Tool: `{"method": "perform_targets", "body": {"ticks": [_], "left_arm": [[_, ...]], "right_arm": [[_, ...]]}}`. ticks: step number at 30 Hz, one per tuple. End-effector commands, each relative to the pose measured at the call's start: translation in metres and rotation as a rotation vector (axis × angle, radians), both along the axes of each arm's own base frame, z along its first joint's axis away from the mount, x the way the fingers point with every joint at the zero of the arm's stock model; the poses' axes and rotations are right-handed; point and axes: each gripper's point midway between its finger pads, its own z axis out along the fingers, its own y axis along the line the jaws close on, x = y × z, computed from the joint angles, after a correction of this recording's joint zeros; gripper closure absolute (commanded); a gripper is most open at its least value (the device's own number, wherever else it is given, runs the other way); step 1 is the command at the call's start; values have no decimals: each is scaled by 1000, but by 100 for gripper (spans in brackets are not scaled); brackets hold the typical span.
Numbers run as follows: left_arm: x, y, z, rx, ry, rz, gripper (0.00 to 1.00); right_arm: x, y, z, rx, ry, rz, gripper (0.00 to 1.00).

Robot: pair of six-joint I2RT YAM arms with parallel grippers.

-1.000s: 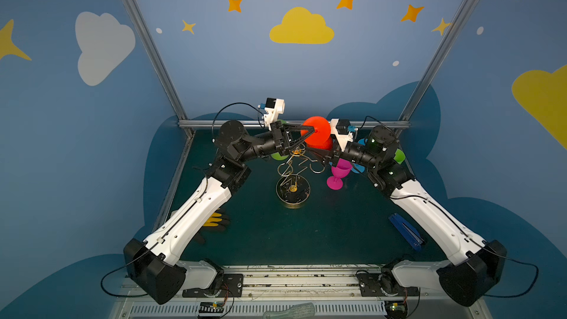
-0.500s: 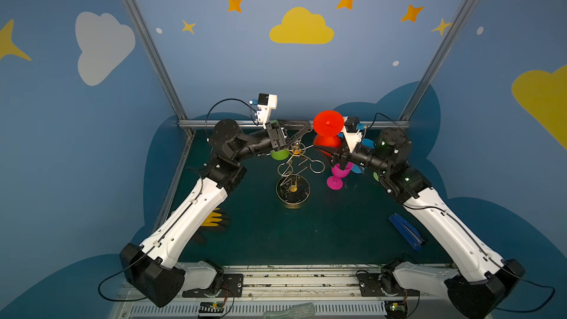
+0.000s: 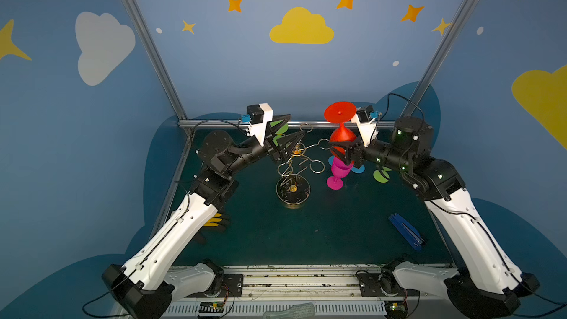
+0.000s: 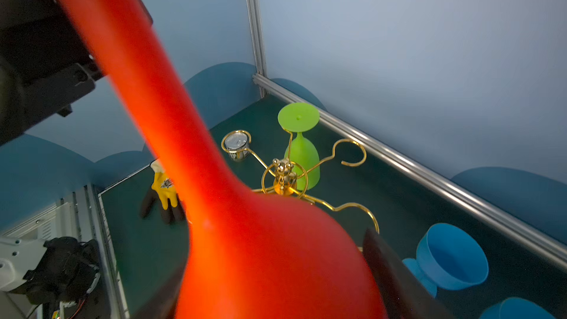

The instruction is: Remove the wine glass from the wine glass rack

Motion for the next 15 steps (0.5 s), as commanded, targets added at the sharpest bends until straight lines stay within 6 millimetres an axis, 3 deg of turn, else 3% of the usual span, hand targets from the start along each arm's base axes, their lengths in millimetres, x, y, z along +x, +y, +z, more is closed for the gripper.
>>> {"method": "perform_targets", "body": {"ticks": [1,8,15], "left_arm": [[9,-6,-6,142,-275,113,34],[1,-27,-10,203,-423,69,37],[-1,-37,-9,211,-431,54,39]], "right_arm": [[-7,-6,-18,-43,107,-16,70],[-12,4,-27,-45,173,34,73],[-19,19,-34,-58,214,93,75]]}}
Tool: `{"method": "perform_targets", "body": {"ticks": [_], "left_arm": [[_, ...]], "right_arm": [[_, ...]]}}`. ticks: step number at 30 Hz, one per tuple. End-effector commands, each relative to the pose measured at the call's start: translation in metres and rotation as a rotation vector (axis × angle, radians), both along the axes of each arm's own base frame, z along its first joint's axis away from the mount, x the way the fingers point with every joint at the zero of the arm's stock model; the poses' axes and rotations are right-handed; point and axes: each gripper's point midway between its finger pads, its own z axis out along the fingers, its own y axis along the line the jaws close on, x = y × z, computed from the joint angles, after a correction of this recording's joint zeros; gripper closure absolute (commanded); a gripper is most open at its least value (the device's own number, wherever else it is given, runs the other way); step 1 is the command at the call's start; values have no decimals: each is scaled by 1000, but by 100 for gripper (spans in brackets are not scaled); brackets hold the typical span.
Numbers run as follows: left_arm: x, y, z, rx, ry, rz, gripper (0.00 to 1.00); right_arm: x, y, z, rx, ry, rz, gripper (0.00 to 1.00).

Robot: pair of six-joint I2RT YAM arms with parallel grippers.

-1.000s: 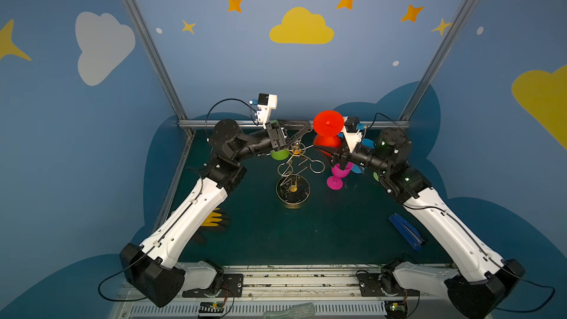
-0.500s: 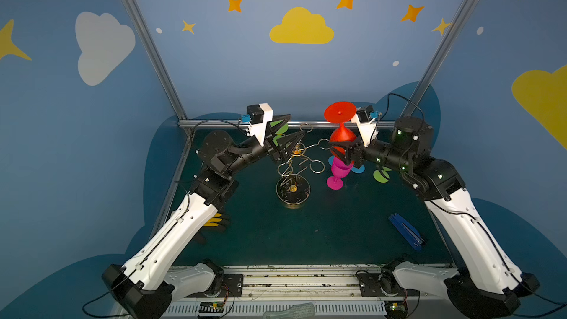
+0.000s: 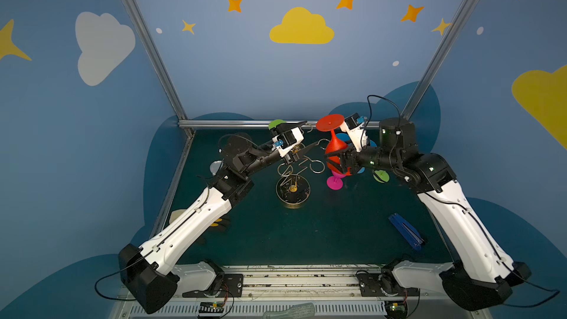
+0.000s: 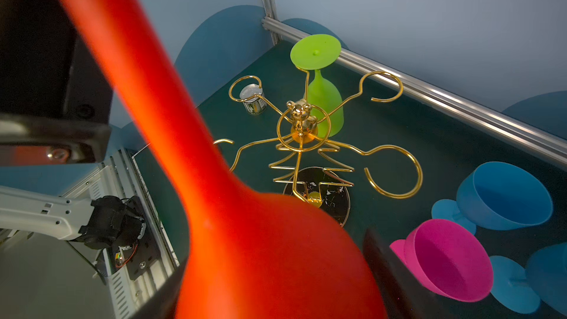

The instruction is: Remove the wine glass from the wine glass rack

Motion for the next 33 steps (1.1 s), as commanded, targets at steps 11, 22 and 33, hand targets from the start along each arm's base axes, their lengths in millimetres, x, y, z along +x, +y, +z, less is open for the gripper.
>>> {"method": "perform_targets", "body": {"ticks": [11,22,33], "left_arm": [[-4,-7,16,4,-60,-19,61],[-1,-3,15,-19,-42,15,97],[32,30,-3,-163,213,229,97]], "right_arm": [[-20,24,-5,-21,59,96,76],[-22,27,-3,-15,57,94,51],[-16,13,45,229,-15,53,11]]}}
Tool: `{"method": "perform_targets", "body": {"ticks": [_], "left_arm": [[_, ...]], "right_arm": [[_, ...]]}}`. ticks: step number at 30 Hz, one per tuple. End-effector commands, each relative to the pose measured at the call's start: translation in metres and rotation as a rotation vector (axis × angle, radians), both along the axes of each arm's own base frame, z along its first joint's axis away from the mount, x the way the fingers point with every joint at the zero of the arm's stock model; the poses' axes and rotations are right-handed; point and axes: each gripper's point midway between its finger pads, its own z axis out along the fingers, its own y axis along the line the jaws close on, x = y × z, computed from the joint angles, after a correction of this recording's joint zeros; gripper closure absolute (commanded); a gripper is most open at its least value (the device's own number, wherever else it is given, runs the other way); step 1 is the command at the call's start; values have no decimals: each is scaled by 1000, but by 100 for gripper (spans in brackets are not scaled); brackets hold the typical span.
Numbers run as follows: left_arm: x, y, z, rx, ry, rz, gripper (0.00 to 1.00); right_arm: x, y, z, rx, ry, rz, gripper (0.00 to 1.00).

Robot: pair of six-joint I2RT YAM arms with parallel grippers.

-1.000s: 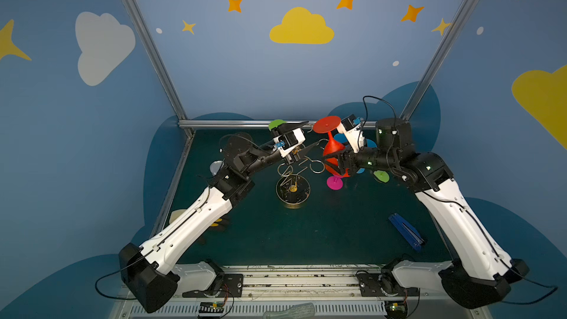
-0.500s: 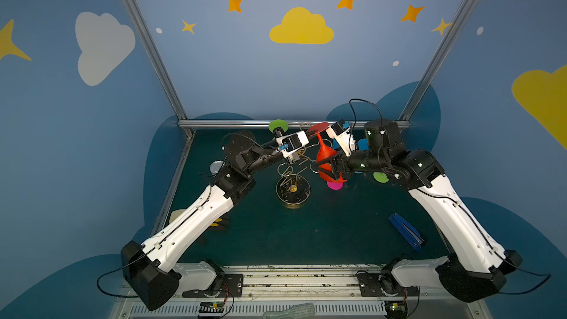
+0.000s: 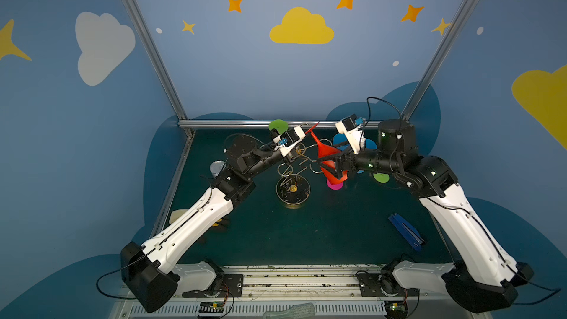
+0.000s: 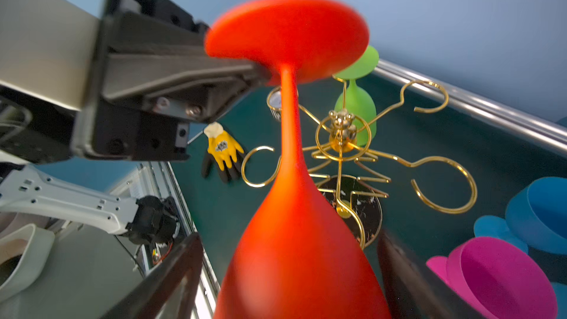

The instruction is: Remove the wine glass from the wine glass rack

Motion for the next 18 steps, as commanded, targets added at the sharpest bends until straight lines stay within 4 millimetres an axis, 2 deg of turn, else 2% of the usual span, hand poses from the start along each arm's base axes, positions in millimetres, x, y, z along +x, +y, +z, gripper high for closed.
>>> {"method": "perform_targets", "body": {"ticks": [1,7,14,18], "left_arm": [[9,25,16,-169,119,110,97],[16,44,5,-306,276,153,97],[18,59,-1,-393,360,154,97],[20,64,-4,-421,387,156,97]], "right_arm": [[3,-2,24,143,-18,19,11],[5,-23,49,341,-6,53,11],[-3,-43,60,455,-19,75,11],[-10,-51,57,470,-34,50,12]]}}
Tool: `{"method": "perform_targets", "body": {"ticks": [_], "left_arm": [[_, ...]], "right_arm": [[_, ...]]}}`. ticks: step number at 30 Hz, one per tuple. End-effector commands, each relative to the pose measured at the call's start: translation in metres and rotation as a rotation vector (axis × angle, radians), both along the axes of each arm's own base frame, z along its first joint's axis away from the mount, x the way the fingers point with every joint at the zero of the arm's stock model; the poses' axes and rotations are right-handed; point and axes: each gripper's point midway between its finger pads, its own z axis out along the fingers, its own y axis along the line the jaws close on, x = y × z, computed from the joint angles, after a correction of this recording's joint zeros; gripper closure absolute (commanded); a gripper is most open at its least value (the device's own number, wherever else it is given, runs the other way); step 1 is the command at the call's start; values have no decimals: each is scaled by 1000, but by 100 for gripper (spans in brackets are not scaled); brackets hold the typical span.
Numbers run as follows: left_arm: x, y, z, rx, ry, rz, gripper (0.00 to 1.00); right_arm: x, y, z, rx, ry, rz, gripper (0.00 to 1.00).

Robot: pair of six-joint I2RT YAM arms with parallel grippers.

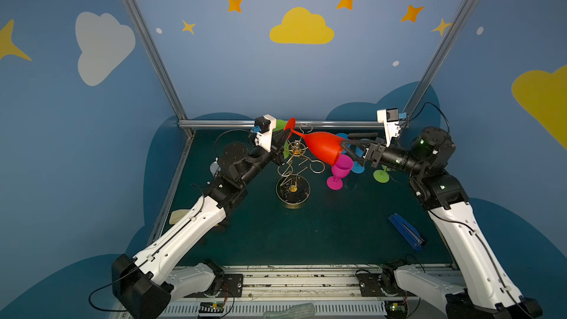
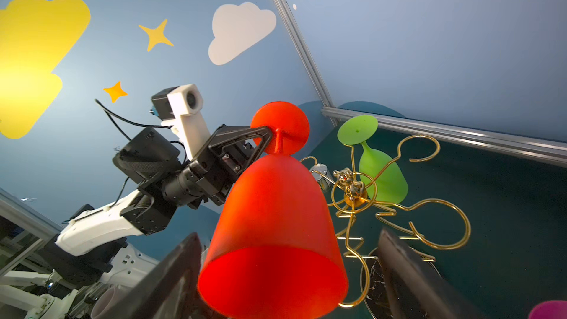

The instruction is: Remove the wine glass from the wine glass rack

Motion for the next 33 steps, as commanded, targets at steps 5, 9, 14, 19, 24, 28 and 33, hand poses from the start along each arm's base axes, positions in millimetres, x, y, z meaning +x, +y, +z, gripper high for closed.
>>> {"method": "perform_targets", "body": {"ticks": [5,9,14,19,24,28,33], "left_arm": [[-7,10,17,-111,11,-20,97],[-9,10,18,-124,16,-35,97],[-12,10,18,-132,18,-43,97],[-13,7,18,-131,19,-61,97],[-11,5,16,-134,27,-72,97],[-13,3,16,-137,26,-86,97],[-13,1,14,-130,32,-97,97]], "right_arm": [[-18,-10,9,44,-43,-14,14],[-12,-11,3,35,-27,-36,20],[4,-12,-10,14,33,-90,28],[7,-1,-12,4,44,-77,34],[11,10,-13,-10,48,-75,52],[10,19,-10,-7,38,-51,69],[8,25,-7,-9,33,-33,87]]}}
